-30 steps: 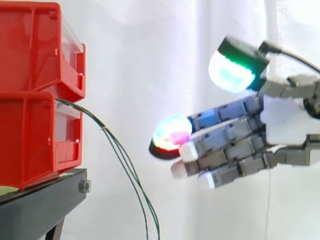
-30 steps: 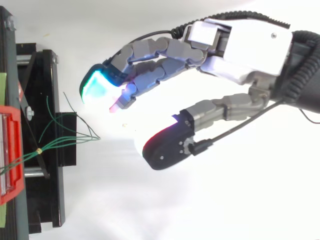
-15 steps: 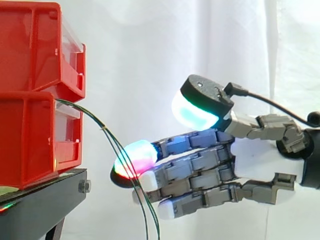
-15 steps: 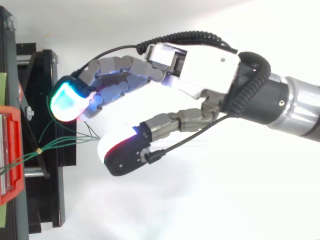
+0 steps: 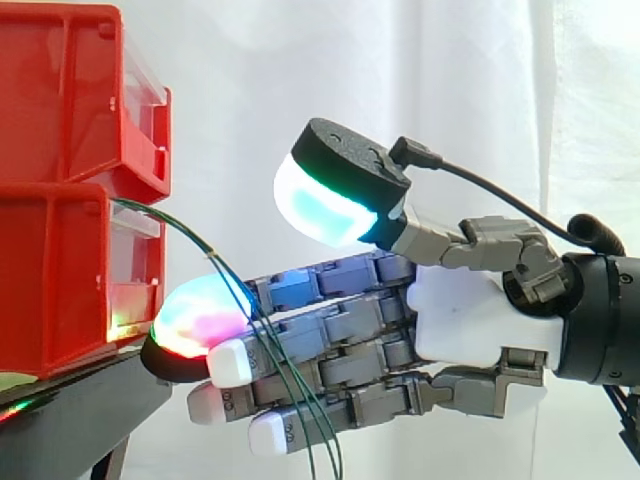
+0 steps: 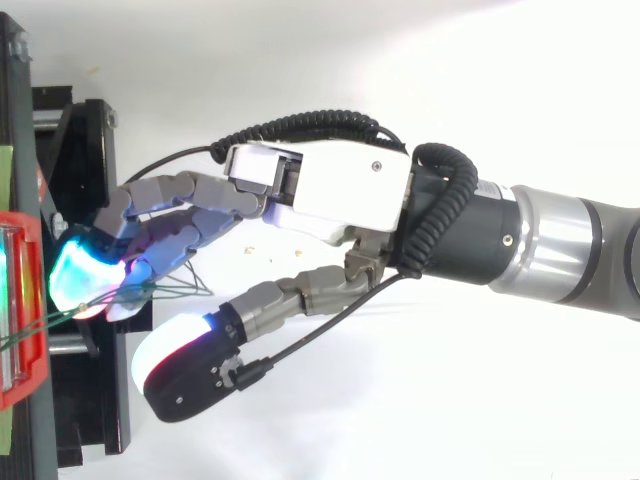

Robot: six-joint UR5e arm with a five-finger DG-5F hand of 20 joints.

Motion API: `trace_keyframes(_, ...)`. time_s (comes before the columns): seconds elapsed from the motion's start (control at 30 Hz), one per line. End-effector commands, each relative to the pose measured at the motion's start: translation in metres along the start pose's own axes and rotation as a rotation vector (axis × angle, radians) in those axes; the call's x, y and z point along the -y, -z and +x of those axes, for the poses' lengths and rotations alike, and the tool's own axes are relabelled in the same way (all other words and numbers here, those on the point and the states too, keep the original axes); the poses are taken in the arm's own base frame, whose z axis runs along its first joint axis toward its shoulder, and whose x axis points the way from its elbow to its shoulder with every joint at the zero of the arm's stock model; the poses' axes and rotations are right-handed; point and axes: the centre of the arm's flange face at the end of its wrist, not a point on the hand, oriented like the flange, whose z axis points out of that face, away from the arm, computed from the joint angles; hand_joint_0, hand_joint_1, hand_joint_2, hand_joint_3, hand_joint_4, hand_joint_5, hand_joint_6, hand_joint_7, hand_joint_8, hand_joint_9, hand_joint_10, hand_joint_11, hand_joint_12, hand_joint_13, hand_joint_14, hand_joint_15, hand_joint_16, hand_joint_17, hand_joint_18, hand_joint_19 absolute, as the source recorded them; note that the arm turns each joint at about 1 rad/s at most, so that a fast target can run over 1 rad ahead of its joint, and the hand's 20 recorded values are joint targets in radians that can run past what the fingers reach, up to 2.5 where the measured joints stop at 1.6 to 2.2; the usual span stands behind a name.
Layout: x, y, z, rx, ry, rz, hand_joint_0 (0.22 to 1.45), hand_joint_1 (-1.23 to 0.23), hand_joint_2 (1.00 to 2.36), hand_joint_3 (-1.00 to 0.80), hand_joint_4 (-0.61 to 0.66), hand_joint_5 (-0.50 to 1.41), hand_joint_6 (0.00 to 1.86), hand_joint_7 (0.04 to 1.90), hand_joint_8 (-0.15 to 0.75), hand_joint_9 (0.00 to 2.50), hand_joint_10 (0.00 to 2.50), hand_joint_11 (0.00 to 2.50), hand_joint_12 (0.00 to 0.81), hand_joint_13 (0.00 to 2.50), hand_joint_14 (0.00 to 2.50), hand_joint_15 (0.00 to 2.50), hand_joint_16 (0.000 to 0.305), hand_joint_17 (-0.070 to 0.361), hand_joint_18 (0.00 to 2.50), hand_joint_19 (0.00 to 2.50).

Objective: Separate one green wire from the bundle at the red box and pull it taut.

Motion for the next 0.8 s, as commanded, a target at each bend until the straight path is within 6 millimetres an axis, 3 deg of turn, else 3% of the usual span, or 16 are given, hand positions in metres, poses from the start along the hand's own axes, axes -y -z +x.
trace_keyframes(0.0, -0.001, 0.000, 0.003, -0.004, 0.003, -0.002, 0.56, -0.65, 1.00, -0.45, 0.33, -0.13, 0.50, 0.88, 0.301, 0.84, 0.01, 0.38, 0.313, 0.57, 0.01, 0.15, 0.045, 0.101, 0.61, 0.33)
trace_keyframes(0.77, -0.006, 0.003, 0.024, -0.006, -0.017, -0.002, 0.62, -0.63, 1.01, -0.38, 0.25, -0.09, 0.50, 1.22, 0.304, 0.92, 0.01, 0.43, 0.302, 0.63, 0.01, 0.18, 0.042, 0.095, 0.66, 0.34)
